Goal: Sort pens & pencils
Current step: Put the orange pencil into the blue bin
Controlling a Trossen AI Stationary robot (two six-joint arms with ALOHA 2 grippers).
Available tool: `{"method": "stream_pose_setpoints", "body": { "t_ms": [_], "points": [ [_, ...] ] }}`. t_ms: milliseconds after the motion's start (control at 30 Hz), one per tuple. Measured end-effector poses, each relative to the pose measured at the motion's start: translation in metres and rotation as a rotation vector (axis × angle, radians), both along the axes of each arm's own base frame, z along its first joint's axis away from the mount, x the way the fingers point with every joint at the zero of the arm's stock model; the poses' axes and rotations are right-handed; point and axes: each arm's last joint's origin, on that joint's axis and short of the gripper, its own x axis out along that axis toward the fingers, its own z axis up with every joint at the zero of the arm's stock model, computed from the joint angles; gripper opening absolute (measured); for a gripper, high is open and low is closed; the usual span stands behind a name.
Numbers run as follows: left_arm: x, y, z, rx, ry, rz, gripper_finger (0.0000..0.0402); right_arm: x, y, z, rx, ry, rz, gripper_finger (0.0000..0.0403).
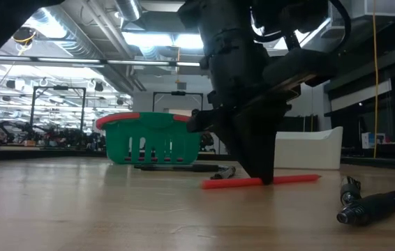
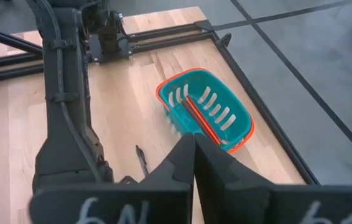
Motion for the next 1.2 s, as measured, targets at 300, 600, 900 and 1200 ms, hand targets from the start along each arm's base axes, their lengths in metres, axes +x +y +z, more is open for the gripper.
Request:
{"method": "stream_pose_setpoints", "body": {
  "t_ms": [300,600,900,1200],
  "points": [
    [0.000,-0.012,0.003,0.008,-0.029,-0.020,0.0012,0.002,0.000,0.002,0.006,-0.024,0.000,0.0010],
    [0.003,-0.019,0.013,0.028,-0.047,-0.037,0.0006,0.002,0.001,0.002,0.009,-0.030,-0.001,0.0010],
    [0.003,-0.020,0.020,0.072,-0.043,-0.047,0.0001,0.002,0.001,0.002,0.010,-0.032,-0.001,0.0010],
    [0.003,-0.022,0.021,0.074,-0.050,-0.051,0.0001,0.002,0.001,0.002,0.010,-0.032,-0.002,0.0010]
  ]
}}
